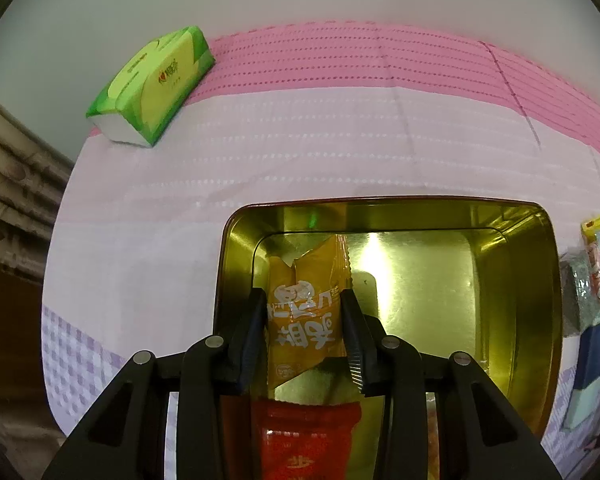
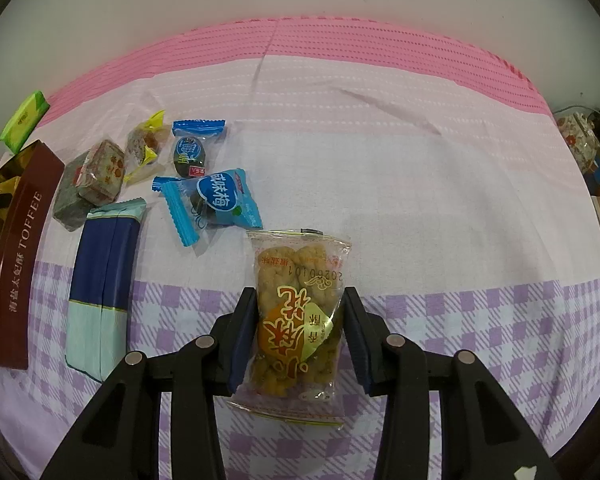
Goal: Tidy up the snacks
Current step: 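Carry the yellow packet into the tin and release it while the right tool holds its bag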
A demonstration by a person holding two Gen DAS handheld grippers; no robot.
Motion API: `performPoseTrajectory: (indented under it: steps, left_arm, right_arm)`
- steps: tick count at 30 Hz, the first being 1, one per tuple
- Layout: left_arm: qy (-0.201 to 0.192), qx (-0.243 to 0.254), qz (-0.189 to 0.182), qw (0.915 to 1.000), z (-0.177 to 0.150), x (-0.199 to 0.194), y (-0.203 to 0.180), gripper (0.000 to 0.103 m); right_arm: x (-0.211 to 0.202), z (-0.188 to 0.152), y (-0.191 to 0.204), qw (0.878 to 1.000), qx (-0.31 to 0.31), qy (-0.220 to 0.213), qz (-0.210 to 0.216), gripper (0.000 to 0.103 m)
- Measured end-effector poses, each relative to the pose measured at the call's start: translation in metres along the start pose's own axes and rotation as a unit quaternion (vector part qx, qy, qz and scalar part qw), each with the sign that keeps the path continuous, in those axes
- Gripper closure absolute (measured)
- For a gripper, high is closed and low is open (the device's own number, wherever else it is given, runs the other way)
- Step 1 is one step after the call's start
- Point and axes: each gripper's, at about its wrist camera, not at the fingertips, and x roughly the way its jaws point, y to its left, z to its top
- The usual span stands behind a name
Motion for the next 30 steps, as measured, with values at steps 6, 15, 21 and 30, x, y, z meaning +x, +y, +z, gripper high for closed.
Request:
performPoseTrajectory:
  steps: [6,15,21,30]
  left_arm:
    - [-0.002,0.008,0.005,1.0,-0.001,0.004,-0.001,0.061]
    - [-0.006,0.009,-0.001,0.9999,-0.003,0.002,-0.002,0.058]
    - [-0.023,0.013,-0.005,0.9996,-0.01,-0.013,-0.003,0.049]
    - [-0.054,0.002,-0.015,0.9984,-0.028,-0.038,-0.001,0.047]
  right_arm:
    - [0.002,0.001,0.0,1.0,0.002,0.003,-0.001,0.061]
    - [0.003,0.003,0.0,1.0,0.002,0.009,-0.002,0.061]
    - [0.004,0.004,0.0,1.0,-0.001,0.015,-0.003,0.062]
    - [0.002,0.005,0.003,1.0,0.004,0.014,-0.011,0.065]
